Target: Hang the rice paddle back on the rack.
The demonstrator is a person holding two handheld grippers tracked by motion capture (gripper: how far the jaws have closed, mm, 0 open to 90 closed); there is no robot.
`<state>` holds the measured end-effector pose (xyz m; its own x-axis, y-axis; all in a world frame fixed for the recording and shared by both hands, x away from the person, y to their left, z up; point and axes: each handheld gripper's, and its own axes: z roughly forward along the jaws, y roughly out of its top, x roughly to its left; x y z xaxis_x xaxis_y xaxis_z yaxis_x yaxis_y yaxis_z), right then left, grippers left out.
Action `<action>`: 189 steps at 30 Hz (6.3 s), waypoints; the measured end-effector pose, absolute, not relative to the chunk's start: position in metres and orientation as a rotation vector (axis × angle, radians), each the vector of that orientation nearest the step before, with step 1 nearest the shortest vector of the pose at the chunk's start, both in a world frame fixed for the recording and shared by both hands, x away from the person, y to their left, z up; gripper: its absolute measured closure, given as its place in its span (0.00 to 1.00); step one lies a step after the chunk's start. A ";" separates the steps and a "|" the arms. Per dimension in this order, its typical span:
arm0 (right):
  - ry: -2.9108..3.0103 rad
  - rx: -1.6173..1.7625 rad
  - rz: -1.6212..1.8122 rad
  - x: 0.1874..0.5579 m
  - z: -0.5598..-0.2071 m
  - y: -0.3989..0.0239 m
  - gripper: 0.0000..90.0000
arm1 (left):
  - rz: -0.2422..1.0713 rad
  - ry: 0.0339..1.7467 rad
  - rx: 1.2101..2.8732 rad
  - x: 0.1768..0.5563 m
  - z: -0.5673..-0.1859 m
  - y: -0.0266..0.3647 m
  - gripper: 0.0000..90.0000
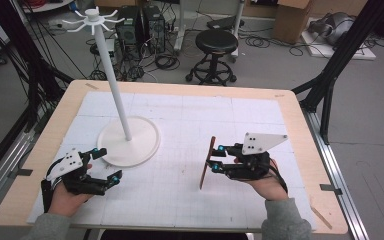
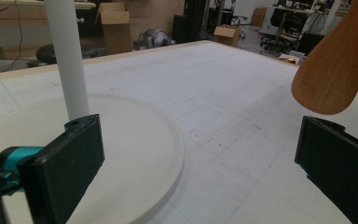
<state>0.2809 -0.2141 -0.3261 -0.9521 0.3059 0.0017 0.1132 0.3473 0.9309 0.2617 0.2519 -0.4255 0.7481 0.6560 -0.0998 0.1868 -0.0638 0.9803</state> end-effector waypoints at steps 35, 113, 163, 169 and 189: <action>2.433 0.396 1.678 0.326 -0.254 -0.185 0.72 | 0.442 0.691 1.596 0.262 -0.424 0.253 0.02; 2.278 0.434 1.628 0.383 -0.149 -0.020 0.72 | 0.450 0.713 1.572 0.257 -0.425 0.265 0.02; 2.253 0.458 1.582 0.391 -0.163 0.001 0.71 | 0.453 0.705 1.571 0.257 -0.424 0.267 0.02; 2.228 0.455 1.604 0.390 -0.166 0.000 0.71 | 0.454 0.705 1.573 0.257 -0.424 0.267 0.02; 2.201 0.515 1.663 0.389 -0.200 -0.039 0.00 | 0.453 0.718 1.565 0.260 -0.425 0.268 0.02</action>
